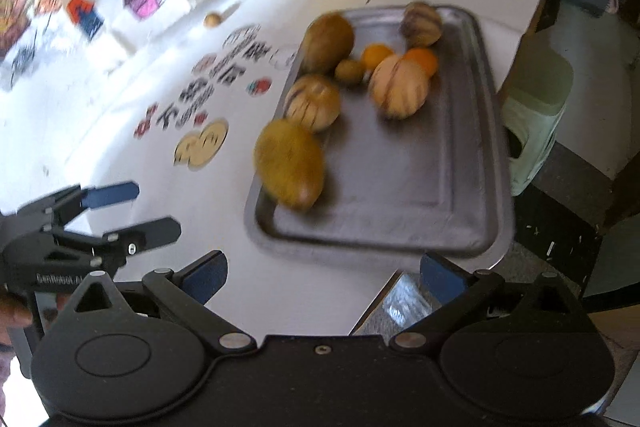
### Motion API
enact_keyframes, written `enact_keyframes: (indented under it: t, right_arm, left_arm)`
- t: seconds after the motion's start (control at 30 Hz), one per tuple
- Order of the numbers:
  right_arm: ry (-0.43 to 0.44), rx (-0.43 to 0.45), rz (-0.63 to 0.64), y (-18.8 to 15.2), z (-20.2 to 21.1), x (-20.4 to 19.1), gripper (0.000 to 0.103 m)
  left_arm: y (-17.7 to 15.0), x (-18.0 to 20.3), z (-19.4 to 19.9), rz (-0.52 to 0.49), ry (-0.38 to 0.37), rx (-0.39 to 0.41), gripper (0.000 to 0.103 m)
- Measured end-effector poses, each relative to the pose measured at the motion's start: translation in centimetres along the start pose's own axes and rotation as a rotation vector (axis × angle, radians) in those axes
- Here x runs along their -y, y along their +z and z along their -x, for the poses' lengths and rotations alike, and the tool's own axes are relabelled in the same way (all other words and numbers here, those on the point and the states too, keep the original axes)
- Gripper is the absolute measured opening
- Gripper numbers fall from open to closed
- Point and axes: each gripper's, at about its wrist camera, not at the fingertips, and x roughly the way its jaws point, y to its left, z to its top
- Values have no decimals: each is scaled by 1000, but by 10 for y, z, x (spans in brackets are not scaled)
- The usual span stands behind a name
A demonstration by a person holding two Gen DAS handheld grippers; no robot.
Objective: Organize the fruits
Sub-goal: 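Release the mango and pepino into the tray and withdraw both tools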
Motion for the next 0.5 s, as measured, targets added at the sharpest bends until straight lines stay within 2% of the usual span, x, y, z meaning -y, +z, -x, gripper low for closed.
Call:
enact_keyframes:
  t: [0.13,0.23,0.37,0.5]
  right_arm:
    - [-1,-43,63,-13,-10,-19,102]
    - [18,-67,105,-19,-16,-33,102]
    - [55,-88,152,-24,-21,-54,102]
    - [131,-126,151,-22,-27,-70,102]
  left_arm:
    - [-12,-10,5,6,26,-22,102]
    - [-19,-17,10,-15,84,-44,102]
    - [-26,-33,19,-28,134,-53,102]
    - [-26,-49,33,11,170,-41,102]
